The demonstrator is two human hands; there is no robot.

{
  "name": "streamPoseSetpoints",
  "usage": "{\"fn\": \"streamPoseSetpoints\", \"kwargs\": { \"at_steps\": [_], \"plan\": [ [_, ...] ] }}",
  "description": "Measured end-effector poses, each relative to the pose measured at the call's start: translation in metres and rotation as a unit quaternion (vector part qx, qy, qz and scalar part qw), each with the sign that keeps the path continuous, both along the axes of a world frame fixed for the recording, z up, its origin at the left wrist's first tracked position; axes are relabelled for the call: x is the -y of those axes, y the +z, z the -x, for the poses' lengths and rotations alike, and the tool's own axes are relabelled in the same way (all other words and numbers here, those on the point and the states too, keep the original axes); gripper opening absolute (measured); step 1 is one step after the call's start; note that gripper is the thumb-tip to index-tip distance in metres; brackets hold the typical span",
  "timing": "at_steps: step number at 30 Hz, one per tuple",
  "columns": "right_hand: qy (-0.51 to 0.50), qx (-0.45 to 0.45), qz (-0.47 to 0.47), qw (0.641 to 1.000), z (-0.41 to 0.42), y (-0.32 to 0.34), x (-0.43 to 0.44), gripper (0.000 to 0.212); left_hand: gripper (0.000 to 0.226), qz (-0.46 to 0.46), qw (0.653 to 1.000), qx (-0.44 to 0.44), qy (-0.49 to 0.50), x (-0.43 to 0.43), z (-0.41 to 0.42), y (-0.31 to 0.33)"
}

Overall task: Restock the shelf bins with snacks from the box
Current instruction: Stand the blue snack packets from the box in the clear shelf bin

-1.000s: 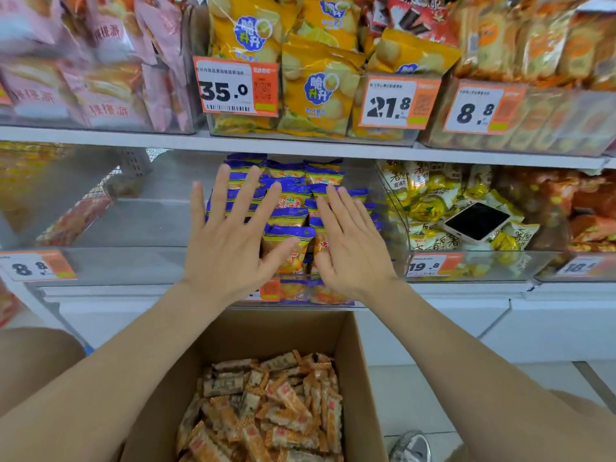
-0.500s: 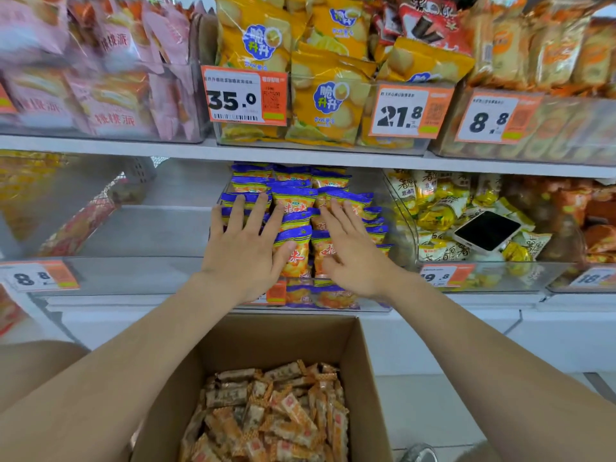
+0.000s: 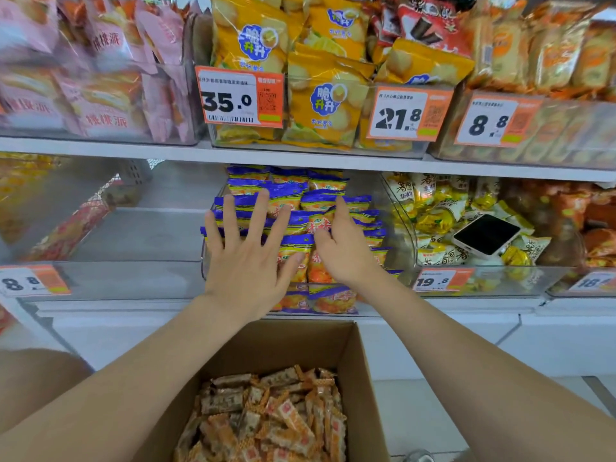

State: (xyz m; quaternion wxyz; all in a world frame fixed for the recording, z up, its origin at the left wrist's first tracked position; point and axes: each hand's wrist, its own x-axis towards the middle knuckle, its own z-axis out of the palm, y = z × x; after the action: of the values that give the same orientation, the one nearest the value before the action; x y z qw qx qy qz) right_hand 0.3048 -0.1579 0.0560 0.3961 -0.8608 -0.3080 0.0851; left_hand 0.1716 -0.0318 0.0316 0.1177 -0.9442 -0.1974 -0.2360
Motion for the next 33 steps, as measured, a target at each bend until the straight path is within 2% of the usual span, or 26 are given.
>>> {"fn": "streamPoseSetpoints", "kwargs": {
  "at_steps": [3, 5, 8, 10, 11, 14, 17, 19, 21, 23, 25, 26, 27, 28, 30, 31, 33],
  "plan": [
    [0.028, 0.006, 0.01, 1.0, -0.007, 0.001, -0.002, 0.079, 0.074, -0.041, 0.999, 0.005, -0.018, 0.004, -0.002, 0.003],
    [0.022, 0.043, 0.038, 0.998, -0.01, 0.001, 0.002, 0.082, 0.071, -0.054, 0.998, -0.004, -0.027, 0.006, -0.002, 0.002],
    [-0.047, 0.212, 0.054, 0.975, -0.004, -0.001, 0.006, 0.083, 0.07, -0.042, 0.999, -0.007, -0.023, 0.004, -0.004, 0.003],
    [-0.026, 0.334, 0.073, 0.939, -0.004, -0.004, 0.007, 0.075, 0.071, -0.036, 0.999, 0.012, -0.01, 0.002, -0.005, 0.007],
    [0.004, 0.358, 0.083, 0.93, -0.007, -0.006, 0.006, 0.07, 0.071, -0.031, 0.999, 0.018, 0.0, 0.0, -0.005, 0.009],
    [0.082, 0.263, 0.096, 0.956, -0.015, -0.014, 0.002, 0.064, 0.071, -0.018, 1.0, -0.014, 0.014, -0.01, -0.008, 0.007],
    [0.095, 0.198, 0.081, 0.972, -0.016, -0.011, 0.003, 0.061, 0.072, -0.001, 0.999, -0.05, 0.008, -0.018, -0.012, 0.003],
    [0.078, 0.168, 0.046, 0.982, -0.01, 0.0, 0.01, 0.059, 0.074, 0.002, 0.998, -0.059, 0.005, -0.018, -0.012, 0.004],
    [0.014, 0.189, 0.03, 0.981, -0.003, 0.012, 0.026, 0.055, 0.075, 0.003, 0.999, -0.042, -0.002, -0.015, -0.008, 0.008],
    [-0.041, 0.203, 0.062, 0.976, 0.001, 0.018, 0.046, 0.044, 0.071, 0.012, 1.0, 0.002, -0.005, -0.008, -0.002, 0.016],
    [-0.027, 0.212, 0.148, 0.966, 0.008, 0.017, 0.068, 0.029, 0.061, 0.015, 0.999, 0.042, -0.017, 0.005, 0.006, 0.021],
    [-0.01, 0.199, 0.191, 0.961, 0.013, 0.012, 0.076, 0.029, 0.055, 0.011, 0.998, 0.056, -0.03, 0.012, 0.01, 0.02],
    [0.015, 0.173, 0.233, 0.957, 0.019, 0.006, 0.083, 0.035, 0.05, 0.008, 0.997, 0.065, -0.046, 0.017, 0.016, 0.017],
    [0.039, 0.166, 0.276, 0.946, 0.025, 0.0, 0.087, 0.051, 0.048, 0.01, 0.996, 0.071, -0.058, 0.02, 0.022, 0.013],
    [0.081, 0.213, 0.342, 0.912, 0.029, -0.015, 0.089, 0.091, 0.05, 0.026, 0.995, 0.077, -0.065, 0.023, 0.033, 0.006],
    [0.088, 0.231, 0.352, 0.903, 0.025, -0.02, 0.088, 0.098, 0.054, 0.039, 0.994, 0.081, -0.056, 0.022, 0.037, 0.002],
    [0.089, 0.226, 0.338, 0.909, 0.015, -0.023, 0.09, 0.097, 0.064, 0.068, 0.993, 0.098, -0.026, 0.021, 0.043, -0.004]
  ]
}}
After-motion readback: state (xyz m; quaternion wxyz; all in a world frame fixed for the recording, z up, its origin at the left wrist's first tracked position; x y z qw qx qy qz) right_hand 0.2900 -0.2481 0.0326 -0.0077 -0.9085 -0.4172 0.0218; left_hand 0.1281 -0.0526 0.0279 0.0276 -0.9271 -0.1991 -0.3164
